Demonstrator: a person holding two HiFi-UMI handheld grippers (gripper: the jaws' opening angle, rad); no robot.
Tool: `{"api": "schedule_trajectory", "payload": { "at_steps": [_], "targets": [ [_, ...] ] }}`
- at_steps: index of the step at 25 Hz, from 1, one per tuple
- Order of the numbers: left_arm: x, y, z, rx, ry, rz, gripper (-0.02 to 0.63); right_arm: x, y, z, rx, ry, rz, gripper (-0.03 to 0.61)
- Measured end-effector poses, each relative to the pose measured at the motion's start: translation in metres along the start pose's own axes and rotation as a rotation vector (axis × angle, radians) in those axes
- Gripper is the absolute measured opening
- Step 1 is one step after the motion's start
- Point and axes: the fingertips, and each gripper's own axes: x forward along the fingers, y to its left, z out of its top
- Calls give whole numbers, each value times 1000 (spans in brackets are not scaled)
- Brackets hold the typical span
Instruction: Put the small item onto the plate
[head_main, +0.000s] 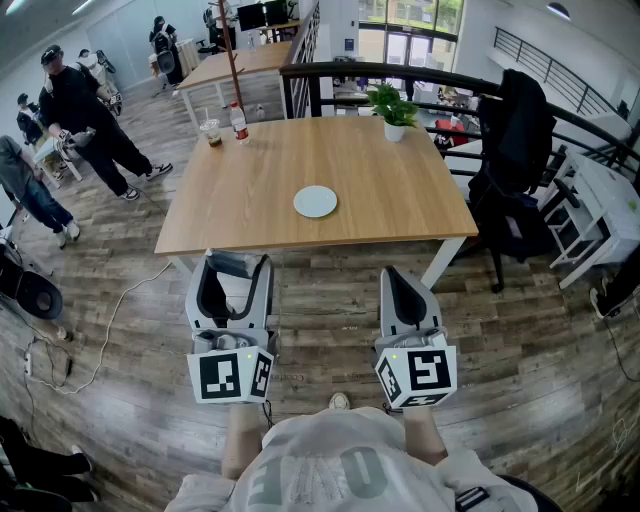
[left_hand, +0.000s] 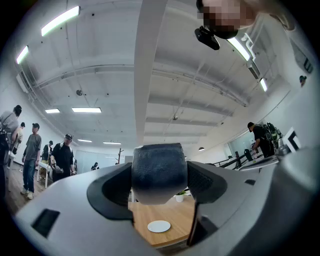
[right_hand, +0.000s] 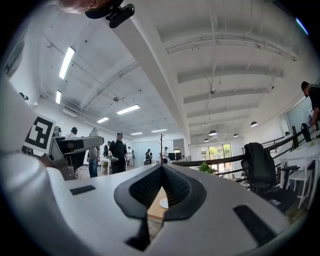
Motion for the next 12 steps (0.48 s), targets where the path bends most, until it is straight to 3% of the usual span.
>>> {"api": "schedule_trajectory", "payload": {
  "at_steps": [12],
  "targets": [
    [-3,11,-2,-14,-4,12,318,7,7,-2,10,-6,17,17]
  ]
}}
